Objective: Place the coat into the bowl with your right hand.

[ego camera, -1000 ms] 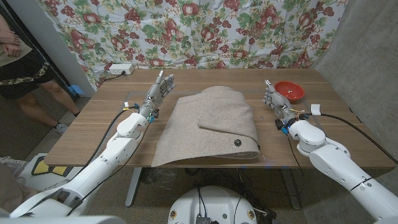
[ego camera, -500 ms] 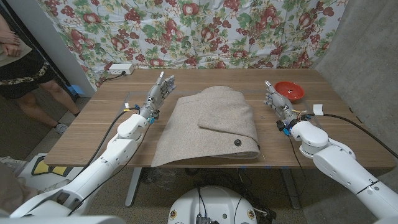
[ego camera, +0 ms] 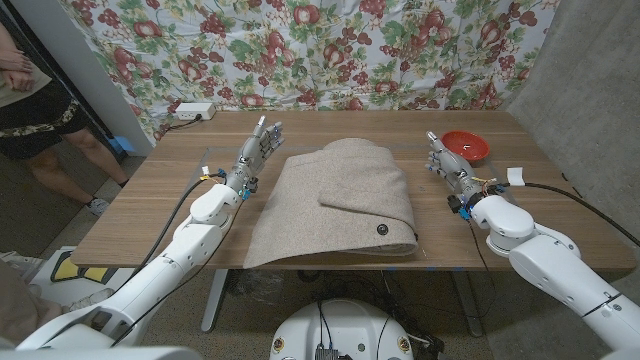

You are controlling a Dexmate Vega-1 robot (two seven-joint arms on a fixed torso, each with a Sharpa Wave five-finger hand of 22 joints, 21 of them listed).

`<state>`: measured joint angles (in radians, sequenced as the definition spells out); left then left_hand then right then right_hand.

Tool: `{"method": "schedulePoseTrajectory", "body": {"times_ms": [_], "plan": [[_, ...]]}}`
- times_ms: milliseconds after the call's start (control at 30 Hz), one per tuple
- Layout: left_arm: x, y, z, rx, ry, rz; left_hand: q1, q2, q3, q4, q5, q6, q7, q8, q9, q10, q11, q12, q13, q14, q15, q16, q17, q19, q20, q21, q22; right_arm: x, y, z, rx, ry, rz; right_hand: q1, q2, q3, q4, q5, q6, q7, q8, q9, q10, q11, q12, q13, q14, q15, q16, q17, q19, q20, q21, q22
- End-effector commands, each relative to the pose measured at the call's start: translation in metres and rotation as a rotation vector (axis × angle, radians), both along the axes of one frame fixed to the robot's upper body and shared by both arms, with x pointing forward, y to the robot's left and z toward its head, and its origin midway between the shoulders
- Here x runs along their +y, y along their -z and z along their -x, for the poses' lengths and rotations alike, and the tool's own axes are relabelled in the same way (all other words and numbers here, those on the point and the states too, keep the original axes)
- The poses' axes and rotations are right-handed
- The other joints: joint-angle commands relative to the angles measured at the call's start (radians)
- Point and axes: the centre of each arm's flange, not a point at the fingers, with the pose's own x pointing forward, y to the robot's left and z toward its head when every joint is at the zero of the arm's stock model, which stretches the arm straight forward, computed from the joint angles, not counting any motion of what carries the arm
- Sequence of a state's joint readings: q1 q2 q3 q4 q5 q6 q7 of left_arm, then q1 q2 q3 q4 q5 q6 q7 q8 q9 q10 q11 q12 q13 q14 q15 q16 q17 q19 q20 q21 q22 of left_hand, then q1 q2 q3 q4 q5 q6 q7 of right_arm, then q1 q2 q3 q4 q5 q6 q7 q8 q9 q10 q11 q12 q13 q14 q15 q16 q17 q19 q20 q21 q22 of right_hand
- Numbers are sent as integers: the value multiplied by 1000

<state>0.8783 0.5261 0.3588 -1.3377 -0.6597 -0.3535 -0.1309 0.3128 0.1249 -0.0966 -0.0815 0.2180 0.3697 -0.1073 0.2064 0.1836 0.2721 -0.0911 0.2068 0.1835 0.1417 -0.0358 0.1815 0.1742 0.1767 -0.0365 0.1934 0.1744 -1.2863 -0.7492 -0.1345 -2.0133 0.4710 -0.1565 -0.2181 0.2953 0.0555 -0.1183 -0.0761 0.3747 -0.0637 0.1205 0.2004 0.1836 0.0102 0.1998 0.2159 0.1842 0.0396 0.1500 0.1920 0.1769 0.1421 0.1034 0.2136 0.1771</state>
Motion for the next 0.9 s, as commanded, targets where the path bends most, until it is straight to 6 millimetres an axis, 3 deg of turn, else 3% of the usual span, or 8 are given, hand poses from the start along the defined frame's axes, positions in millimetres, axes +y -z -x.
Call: {"method": "schedulePoseTrajectory", "body": {"times_ms": [33,267,900], "plan": [[-2,2,1,3,-1,1,8,0,5,2,-1,8,0,0,2,5,-2,-3,4,-4,-86,4,4,-4,-64,3,3,-5,-3,11,22,-3,67,14,-3,-6,-6,5,13,85,0,5,5,1,8,1,10,4,4,1,7,0,7,3],[-2,1,1,2,-1,2,9,0,6,2,-1,8,0,-1,3,7,-3,-2,4,-4,-86,4,4,-5,-64,3,3,-6,-1,20,60,-13,90,18,-4,-8,-8,9,21,87,2,6,-4,10,1,1,18,11,2,2,39,11,15,3],[-2,7,4,25,3,5,9,0,9,0,-2,9,0,-3,3,7,-6,-3,4,-4,-86,4,4,-4,-64,3,3,-2,10,28,77,-35,59,20,-4,-10,-10,13,17,87,-2,6,0,2,0,1,20,10,-1,2,36,20,8,4]]}}
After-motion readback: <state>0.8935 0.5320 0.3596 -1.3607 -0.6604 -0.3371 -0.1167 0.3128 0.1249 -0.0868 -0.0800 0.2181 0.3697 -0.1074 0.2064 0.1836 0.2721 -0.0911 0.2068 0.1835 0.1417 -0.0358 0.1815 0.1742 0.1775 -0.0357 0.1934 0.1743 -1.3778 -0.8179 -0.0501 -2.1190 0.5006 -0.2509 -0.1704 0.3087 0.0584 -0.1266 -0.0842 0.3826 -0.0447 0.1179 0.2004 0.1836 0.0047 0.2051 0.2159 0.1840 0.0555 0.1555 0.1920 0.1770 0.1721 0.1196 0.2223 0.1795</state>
